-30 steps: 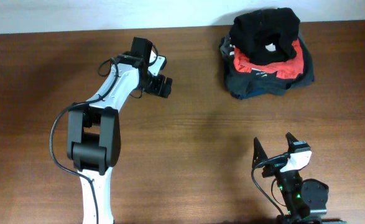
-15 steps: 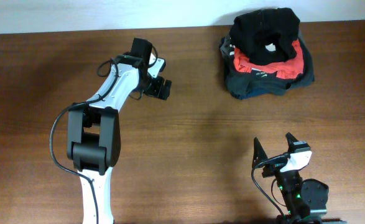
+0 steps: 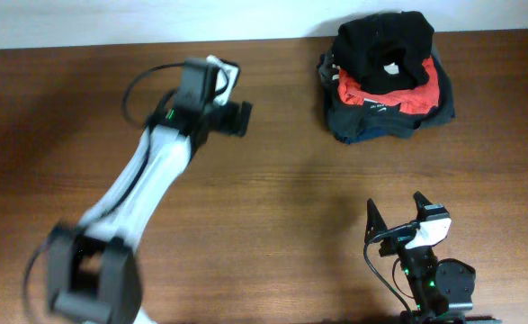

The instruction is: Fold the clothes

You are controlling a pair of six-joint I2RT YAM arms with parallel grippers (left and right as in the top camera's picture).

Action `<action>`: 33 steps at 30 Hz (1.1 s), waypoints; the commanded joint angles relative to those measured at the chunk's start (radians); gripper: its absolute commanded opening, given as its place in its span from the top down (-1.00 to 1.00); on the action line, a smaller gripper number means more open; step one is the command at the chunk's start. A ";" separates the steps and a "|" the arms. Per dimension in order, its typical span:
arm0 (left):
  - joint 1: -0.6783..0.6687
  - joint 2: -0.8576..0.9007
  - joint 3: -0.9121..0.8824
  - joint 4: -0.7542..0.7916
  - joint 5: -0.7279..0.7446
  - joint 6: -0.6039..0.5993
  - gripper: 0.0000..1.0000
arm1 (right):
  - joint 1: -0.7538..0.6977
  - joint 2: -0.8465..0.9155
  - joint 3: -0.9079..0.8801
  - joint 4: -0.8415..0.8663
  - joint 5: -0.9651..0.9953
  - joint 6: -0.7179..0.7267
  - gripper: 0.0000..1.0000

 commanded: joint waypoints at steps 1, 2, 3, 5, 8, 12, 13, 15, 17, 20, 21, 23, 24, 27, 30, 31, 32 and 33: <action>0.016 -0.208 -0.274 0.139 -0.066 -0.010 -0.98 | 0.005 -0.009 -0.010 0.004 0.013 0.002 -0.98; 0.020 -0.247 -0.330 0.180 -0.066 -0.010 -0.98 | 0.005 -0.009 -0.010 0.004 0.013 0.002 -0.98; 0.027 -0.327 -0.441 0.264 -0.066 -0.010 -0.98 | 0.005 -0.009 -0.010 0.004 0.013 0.002 -0.98; 0.037 -0.415 -0.555 0.345 -0.066 -0.010 -0.98 | 0.005 -0.009 -0.010 0.004 0.013 0.002 -0.98; 0.058 -0.586 -0.764 0.486 -0.066 -0.010 -0.98 | 0.005 -0.009 -0.010 0.004 0.013 0.002 -0.98; 0.095 -0.831 -0.995 0.611 -0.058 -0.016 -0.98 | 0.005 -0.009 -0.010 0.004 0.013 0.002 -0.98; 0.103 -0.874 -1.026 0.625 -0.058 -0.023 -0.98 | 0.005 -0.009 -0.010 0.004 0.013 0.002 -0.98; 0.140 -1.015 -1.117 0.650 -0.058 -0.053 -0.98 | 0.005 -0.009 -0.010 0.004 0.013 0.002 -0.98; 0.191 -1.156 -1.191 0.650 -0.052 -0.090 -0.98 | 0.005 -0.009 -0.010 0.004 0.013 0.002 -0.98; 0.269 -1.285 -1.251 0.650 0.014 -0.094 -0.98 | 0.005 -0.009 -0.010 0.004 0.013 0.002 -0.98; 0.296 -1.316 -1.263 0.649 0.039 -0.094 -0.98 | 0.005 -0.009 -0.010 0.004 0.013 0.002 -0.98; 0.342 -1.373 -1.287 0.649 0.071 -0.094 -0.99 | 0.005 -0.009 -0.010 0.004 0.013 0.002 -0.98; 0.353 -1.390 -1.297 0.650 0.075 -0.094 -0.99 | 0.005 -0.009 -0.010 0.004 0.013 0.002 -0.97; 0.375 -1.463 -1.342 0.650 0.074 -0.093 -0.98 | 0.005 -0.009 -0.010 0.004 0.013 0.002 -0.98; 0.386 -1.518 -1.357 0.631 0.074 -0.093 -0.98 | 0.005 -0.009 -0.010 0.004 0.013 0.002 -0.98; 0.390 -1.531 -1.357 0.624 0.073 -0.093 -0.98 | 0.005 -0.009 -0.010 0.004 0.013 0.002 -0.98; 0.399 -1.553 -1.357 0.620 0.074 -0.093 -0.98 | 0.005 -0.009 -0.010 0.004 0.013 0.002 -0.98; 0.408 -1.574 -1.357 0.610 0.074 -0.093 -0.98 | 0.005 -0.009 -0.010 0.004 0.013 0.002 -0.98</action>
